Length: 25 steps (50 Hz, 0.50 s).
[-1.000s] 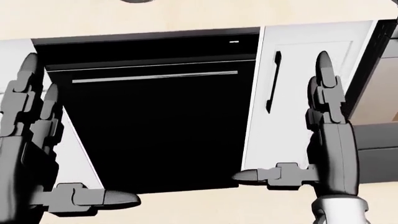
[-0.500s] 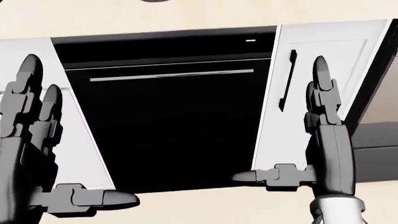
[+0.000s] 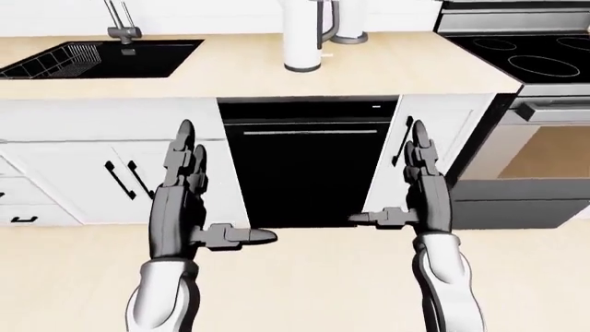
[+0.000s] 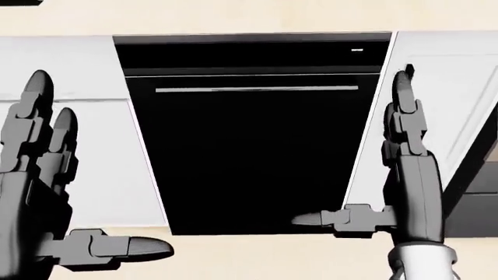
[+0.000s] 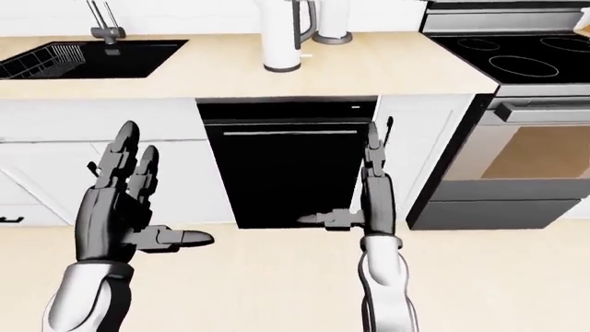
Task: Press down the lever to turn on the electric kettle.
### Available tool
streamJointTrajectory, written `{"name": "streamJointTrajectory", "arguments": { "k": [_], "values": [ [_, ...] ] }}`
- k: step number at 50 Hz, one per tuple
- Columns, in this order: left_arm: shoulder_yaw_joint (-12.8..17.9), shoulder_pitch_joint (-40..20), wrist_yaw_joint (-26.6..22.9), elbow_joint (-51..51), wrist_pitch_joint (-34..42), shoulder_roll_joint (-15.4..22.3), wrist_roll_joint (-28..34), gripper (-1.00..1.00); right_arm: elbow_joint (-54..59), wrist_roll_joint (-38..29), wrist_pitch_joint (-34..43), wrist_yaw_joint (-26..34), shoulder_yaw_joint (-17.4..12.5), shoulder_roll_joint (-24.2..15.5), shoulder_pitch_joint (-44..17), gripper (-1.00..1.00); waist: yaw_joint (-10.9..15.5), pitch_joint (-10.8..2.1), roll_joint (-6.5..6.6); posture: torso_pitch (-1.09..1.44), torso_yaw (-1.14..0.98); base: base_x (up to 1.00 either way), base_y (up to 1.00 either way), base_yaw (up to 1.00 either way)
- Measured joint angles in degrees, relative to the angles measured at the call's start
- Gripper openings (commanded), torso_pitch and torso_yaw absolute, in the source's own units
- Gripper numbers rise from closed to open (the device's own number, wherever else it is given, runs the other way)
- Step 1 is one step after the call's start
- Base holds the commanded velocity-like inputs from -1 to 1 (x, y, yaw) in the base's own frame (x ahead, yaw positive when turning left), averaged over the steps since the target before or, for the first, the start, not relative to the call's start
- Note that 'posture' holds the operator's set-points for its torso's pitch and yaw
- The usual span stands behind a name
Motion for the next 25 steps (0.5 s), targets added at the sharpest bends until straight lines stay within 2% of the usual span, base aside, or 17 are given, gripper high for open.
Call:
{"name": "streamJointTrajectory", "arguments": {
  "k": [1,2,5,7,12,14,17,21,25],
  "values": [
    [0.22,-0.11,0.11,-0.32,-0.15,0.19,0.08,1.00,-0.42,0.01,-0.12,0.01,0.28,0.24,-0.21,1.00,0.29,-0.31,0.63,0.00,0.00,0.00,0.00,0.30],
    [0.59,-0.05,0.20,-0.35,-0.22,0.36,0.13,1.00,-0.47,0.02,-0.21,0.03,0.82,0.59,-0.19,1.00,0.73,-0.20,0.20,0.00,0.00,0.00,0.00,0.30],
    [0.95,0.47,0.47,0.14,0.25,0.26,0.29,1.00,-0.12,0.15,0.06,0.36,1.77,0.68,0.31,1.00,1.26,-0.54,0.07,0.00,0.00,0.00,0.00,0.29],
    [0.69,0.31,0.46,0.02,0.37,0.22,0.25,1.00,-0.20,0.14,0.15,0.35,1.43,0.56,0.30,1.00,1.10,-0.67,-0.94,0.00,0.00,0.00,0.00,0.29],
    [0.55,0.29,0.37,-0.82,-0.30,0.22,0.14,1.00,-0.89,-0.10,-0.76,-0.23,1.05,0.50,-0.17,1.00,1.35,0.00,-3.86,0.00,0.00,0.00,0.00,0.08],
    [0.51,0.22,0.36,-1.03,-0.37,0.29,0.17,1.00,-1.31,-0.06,-1.07,-0.31,1.12,0.54,-0.10,1.00,1.89,-0.37,-5.92,0.00,0.00,0.00,0.00,0.00],
    [-0.42,0.55,0.06,-0.11,0.14,-0.09,0.00,1.00,-0.67,-0.17,-0.96,-0.55,0.42,0.22,0.34,1.00,1.21,-0.05,-4.38,0.00,0.00,0.00,0.00,0.00],
    [-0.51,0.30,-0.20,0.10,0.77,-0.01,-0.09,1.00,-0.03,-0.13,-0.31,-0.71,0.03,0.19,0.53,1.00,0.41,-0.64,-2.61,0.00,0.00,0.00,0.00,0.00],
    [-0.30,0.03,-0.15,-0.47,0.22,0.04,-0.02,1.00,0.00,0.03,-0.46,-0.63,0.29,0.27,0.36,1.00,0.25,-1.17,-2.40,0.00,0.00,0.00,0.00,0.00]
  ]
}}
